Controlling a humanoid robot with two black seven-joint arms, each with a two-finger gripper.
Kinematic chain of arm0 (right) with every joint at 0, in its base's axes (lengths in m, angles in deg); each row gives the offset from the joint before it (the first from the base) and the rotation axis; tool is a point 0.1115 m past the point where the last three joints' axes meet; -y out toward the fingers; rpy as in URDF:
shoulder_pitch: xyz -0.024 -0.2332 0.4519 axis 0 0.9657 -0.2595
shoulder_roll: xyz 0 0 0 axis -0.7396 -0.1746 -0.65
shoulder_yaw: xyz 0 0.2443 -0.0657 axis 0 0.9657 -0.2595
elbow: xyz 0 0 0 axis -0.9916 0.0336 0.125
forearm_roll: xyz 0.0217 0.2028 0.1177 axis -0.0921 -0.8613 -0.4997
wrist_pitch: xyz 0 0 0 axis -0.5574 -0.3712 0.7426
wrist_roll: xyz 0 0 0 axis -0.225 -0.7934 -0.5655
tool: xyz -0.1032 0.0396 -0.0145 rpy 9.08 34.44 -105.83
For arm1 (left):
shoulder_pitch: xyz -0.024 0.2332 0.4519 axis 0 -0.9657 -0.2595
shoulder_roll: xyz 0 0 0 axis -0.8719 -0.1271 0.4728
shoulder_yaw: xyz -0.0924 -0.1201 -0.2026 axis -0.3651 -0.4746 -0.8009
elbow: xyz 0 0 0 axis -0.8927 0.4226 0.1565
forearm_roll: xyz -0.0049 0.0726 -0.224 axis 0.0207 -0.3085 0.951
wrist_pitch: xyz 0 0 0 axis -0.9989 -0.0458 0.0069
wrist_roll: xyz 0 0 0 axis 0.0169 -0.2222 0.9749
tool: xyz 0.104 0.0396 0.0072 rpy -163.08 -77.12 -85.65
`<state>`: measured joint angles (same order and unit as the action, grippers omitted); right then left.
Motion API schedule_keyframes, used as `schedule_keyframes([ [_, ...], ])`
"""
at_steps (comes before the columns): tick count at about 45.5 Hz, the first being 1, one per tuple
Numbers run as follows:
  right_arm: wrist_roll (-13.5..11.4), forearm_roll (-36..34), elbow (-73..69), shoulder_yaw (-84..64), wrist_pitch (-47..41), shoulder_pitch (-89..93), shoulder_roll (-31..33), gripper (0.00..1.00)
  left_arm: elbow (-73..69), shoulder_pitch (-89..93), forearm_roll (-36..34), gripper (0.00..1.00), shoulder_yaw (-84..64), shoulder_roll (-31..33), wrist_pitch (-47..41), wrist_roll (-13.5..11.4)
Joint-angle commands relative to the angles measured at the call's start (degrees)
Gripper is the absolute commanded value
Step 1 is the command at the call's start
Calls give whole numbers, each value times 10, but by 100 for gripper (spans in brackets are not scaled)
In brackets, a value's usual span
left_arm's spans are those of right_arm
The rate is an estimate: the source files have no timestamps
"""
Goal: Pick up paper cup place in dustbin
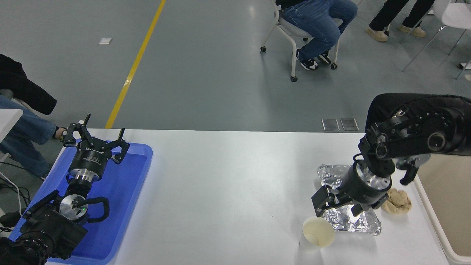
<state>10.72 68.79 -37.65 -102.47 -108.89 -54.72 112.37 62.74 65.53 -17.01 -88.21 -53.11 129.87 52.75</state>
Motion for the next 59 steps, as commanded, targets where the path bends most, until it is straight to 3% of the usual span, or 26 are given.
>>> schedule_keyframes([
  [1, 0, 28, 20, 31, 18, 62, 14, 100, -1, 0, 0, 100, 0, 0, 0, 0],
  [32, 1, 90, 77, 75, 43, 170, 10, 98, 1, 1, 0, 100, 1, 3, 0, 0],
  [40, 1, 91, 81, 77, 44, 171, 6, 88, -1, 1, 0, 100, 1, 3, 0, 0],
  [44, 1, 91, 82, 77, 46, 171, 6, 69, -1, 1, 0, 100, 1, 3, 0, 0],
  [47, 3, 91, 82, 76, 46, 171, 6, 46, -1, 0, 0, 100, 1, 3, 0, 0],
  [53, 5, 91, 88, 71, 43, 170, 6, 27, 1, 1, 0, 100, 0, 2, 0, 0],
  [54, 5, 91, 88, 71, 43, 169, 6, 17, 1, 1, 0, 100, 0, 3, 0, 0],
  [55, 5, 91, 88, 71, 42, 169, 6, 1, -1, 1, 0, 100, 1, 3, 0, 0],
  [59, 5, 93, 88, 71, 39, 168, 5, 0, 1, 1, 0, 100, 1, 3, 0, 0],
])
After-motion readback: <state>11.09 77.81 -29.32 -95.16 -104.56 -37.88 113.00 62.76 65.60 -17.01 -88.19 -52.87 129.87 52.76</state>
